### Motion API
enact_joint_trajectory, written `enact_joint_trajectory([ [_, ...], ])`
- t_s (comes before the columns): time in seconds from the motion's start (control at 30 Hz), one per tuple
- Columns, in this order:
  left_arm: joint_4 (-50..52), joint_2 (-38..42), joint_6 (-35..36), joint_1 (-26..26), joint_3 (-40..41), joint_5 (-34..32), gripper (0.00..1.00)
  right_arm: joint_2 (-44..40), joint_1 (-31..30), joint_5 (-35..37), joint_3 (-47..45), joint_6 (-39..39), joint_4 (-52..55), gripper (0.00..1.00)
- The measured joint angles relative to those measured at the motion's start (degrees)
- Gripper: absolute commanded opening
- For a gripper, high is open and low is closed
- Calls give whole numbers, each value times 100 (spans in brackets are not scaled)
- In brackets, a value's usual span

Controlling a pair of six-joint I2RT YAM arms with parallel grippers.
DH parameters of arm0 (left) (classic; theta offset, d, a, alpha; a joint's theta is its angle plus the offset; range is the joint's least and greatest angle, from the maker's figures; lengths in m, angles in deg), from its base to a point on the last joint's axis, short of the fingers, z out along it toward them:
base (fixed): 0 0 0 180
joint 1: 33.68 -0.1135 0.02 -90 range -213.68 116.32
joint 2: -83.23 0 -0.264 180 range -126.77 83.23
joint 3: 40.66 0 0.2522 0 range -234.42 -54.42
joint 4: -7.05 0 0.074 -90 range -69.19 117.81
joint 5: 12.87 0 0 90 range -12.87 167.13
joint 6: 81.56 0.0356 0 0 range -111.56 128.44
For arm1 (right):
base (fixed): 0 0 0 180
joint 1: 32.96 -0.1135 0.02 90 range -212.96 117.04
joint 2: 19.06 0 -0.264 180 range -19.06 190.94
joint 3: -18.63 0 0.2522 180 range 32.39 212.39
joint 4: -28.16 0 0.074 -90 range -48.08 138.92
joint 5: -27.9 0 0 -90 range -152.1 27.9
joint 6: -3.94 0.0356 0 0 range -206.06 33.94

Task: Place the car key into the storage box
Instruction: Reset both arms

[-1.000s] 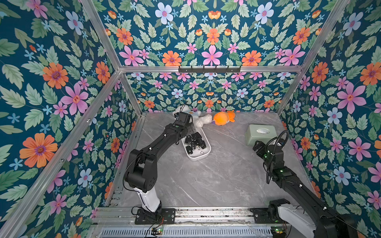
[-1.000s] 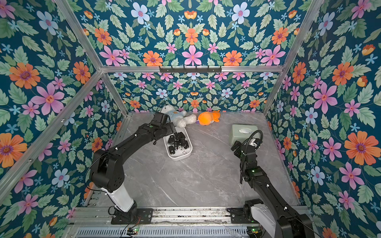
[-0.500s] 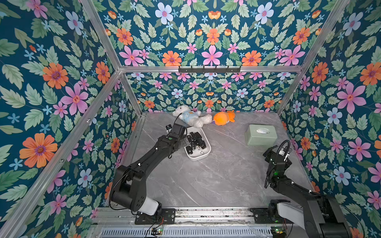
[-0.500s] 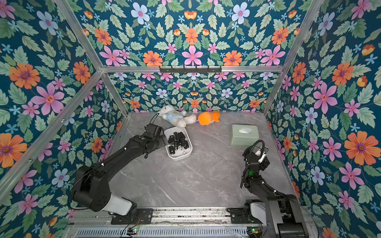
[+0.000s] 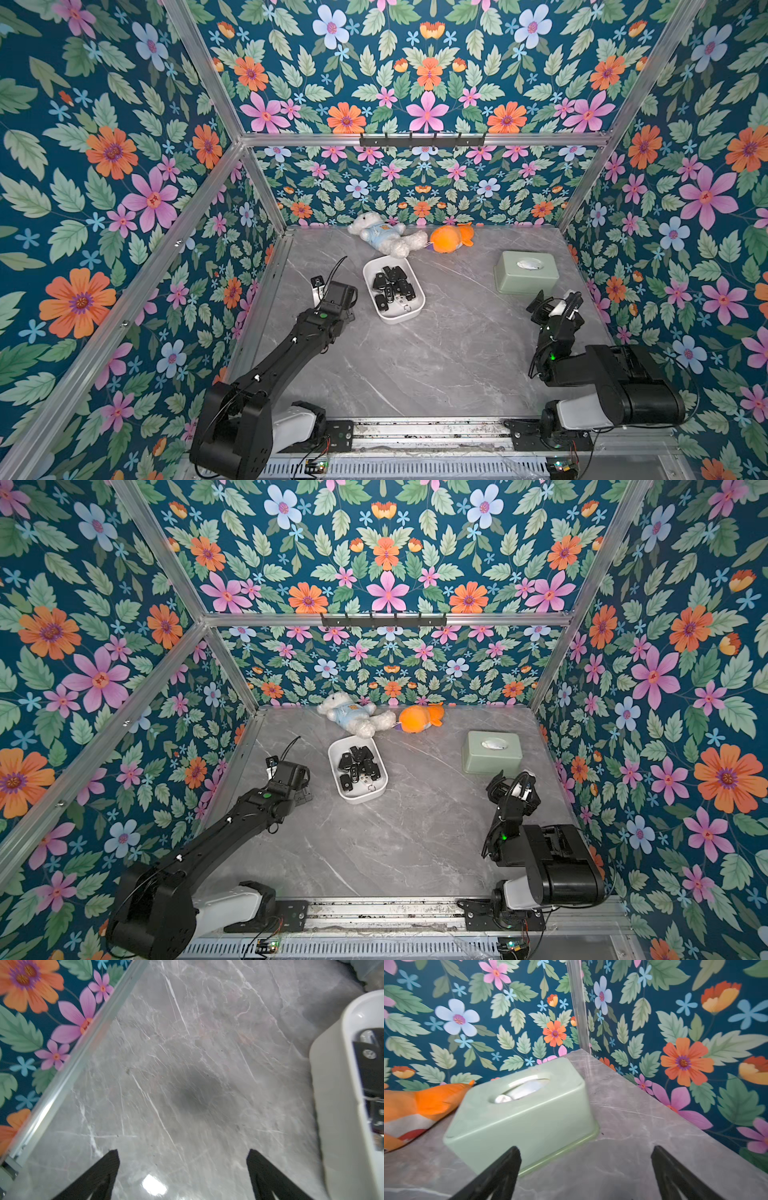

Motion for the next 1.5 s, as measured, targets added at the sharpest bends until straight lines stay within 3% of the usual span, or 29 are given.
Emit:
enact_joint_trajectory([
  [0.1,-1294,125,890,-291,739,-46,99,37,9,-188,-9,-20,-243,99],
  [0.2,-2824,-232,1609,-719,1379,101,99,39,20,-201,-11,-24,-341,99],
  [0.37,-4221,-1169,2240,-1217,1364,627,96,33,20,-282,-13,-28,-380,99],
  [0.63,-5794,-887,2686,-1453,1941,1504,100,46,20,-289,-13,-39,-413,99],
  [0.83,-6922,-1917,2793,-1545,1596,1832,100,46,20,-291,-13,-39,-415,99],
  [0.93,-8207,-2330,2824,-1808,2273,1939,100,48,20,-321,-13,-37,-413,99],
  [1.13,-8885,-2376,2697,-1989,2361,2083,100,48,20,-332,-13,-39,-413,99],
  [1.5,-8948,-2378,2717,-1864,2218,2081,100,48,20,-332,-13,-39,-411,99],
])
